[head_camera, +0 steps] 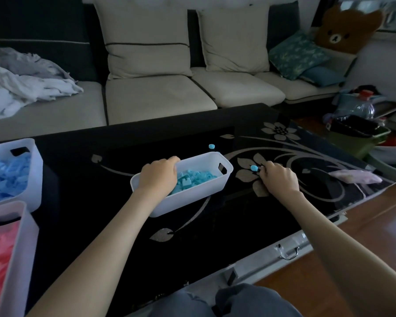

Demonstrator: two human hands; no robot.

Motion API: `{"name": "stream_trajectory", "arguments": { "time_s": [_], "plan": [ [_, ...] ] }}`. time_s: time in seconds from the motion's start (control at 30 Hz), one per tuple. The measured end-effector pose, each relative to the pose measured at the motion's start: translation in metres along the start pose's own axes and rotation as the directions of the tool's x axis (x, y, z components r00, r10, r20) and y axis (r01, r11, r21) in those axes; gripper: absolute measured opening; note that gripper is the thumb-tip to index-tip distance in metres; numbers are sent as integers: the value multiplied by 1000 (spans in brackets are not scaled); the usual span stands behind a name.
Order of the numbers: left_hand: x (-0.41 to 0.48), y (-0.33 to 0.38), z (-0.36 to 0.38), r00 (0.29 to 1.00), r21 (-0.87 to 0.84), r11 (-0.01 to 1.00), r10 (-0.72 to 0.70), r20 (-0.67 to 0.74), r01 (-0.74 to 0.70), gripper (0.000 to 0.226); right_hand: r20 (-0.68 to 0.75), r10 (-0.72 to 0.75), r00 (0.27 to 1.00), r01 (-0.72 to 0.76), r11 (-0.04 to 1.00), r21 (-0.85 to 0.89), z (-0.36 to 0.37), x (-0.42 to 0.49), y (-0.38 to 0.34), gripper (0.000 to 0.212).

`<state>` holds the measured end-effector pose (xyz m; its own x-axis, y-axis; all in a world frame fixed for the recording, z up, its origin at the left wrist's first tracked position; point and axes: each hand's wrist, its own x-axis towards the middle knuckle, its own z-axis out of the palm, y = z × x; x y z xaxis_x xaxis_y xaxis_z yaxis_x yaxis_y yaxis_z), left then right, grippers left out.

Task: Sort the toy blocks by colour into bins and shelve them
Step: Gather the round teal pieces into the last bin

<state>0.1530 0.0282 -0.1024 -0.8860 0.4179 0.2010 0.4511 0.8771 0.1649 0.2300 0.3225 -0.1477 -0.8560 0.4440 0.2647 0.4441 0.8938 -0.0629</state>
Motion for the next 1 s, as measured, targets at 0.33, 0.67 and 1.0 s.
{"name": "stream_trajectory", "arguments": {
  "time_s": [0.33,0.67,1.0],
  "plan": [
    [0,-1,-6,997,-34,999,-16,76,19,35,-208,-12,978,126,829,544,-76,0,-99,39],
    [2,-15,-15,990,-31,996,-84,116,88,37,12,-231,973,185,811,555,-71,13,-128,29],
    [8,-27,-14,991,-49,993,-107,76,111,40,366,80,927,-127,986,105,-13,19,-60,50]
  ]
}}
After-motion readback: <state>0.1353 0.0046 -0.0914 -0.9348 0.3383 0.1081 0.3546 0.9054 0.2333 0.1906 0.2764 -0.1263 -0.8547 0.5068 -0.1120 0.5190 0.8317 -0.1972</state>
